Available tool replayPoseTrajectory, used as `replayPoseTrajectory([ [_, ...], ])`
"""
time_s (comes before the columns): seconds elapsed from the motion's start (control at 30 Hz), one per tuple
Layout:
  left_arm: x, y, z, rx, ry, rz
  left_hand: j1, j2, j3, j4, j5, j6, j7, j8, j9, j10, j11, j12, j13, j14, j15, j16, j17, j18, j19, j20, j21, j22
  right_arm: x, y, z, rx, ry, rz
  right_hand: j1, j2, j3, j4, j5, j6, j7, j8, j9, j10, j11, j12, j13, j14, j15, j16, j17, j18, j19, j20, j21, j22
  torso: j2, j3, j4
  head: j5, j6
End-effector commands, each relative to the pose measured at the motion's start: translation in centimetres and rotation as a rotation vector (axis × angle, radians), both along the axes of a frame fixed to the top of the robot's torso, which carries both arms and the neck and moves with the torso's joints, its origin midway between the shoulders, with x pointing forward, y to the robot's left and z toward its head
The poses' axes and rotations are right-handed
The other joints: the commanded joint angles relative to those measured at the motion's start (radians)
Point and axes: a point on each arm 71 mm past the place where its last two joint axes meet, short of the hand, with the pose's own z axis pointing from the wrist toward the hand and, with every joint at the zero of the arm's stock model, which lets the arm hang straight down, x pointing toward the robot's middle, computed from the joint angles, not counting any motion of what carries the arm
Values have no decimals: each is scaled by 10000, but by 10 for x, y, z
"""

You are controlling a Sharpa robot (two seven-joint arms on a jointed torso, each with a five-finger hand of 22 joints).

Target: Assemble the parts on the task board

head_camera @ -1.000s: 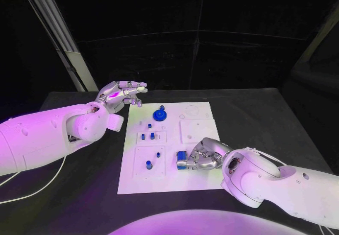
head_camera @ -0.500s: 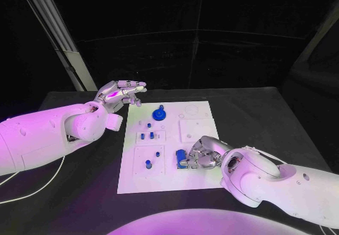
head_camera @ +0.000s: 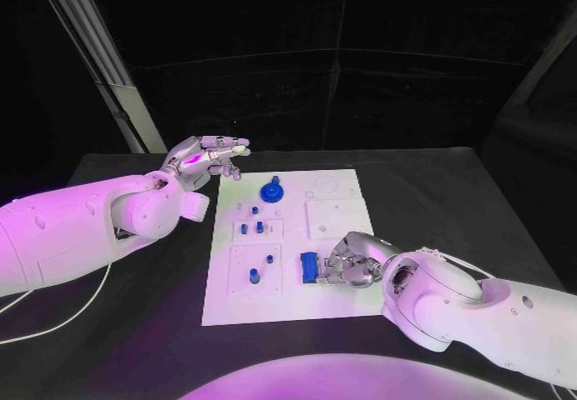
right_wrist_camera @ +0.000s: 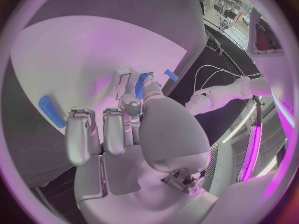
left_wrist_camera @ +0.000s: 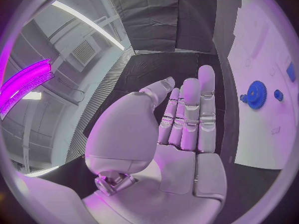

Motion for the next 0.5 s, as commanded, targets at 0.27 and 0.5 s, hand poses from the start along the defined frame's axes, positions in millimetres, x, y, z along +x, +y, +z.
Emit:
replayPoseTrajectory([
  [0.27,0,0,1,-80,11,-103,8,80,-12,-57,19,-62,37,62,-15,-66,11,70,-11,-90,11,-15,-14,141,-58,-1,-73,-12,-1,-6,6,791,-398,198,-221,-130,-408,102,-132,-235,95,-9,20,-69,73,-245,-150,518,-26,-117,-147,-79,257,-23,-67,1542,-4,1,-3,-11,17],
  [0.5,-1,0,1,-84,-1,-99,15,79,-13,-69,20,-69,39,64,-16,-76,13,76,-15,-106,12,-21,-27,141,-66,-1,-82,-18,-3,-34,19,1645,-1253,160,276,237,-362,-52,448,-934,340,-555,-189,-109,253,-261,-127,530,109,-128,-131,-73,241,80,-86,1521,-21,-3,-34,-63,64],
])
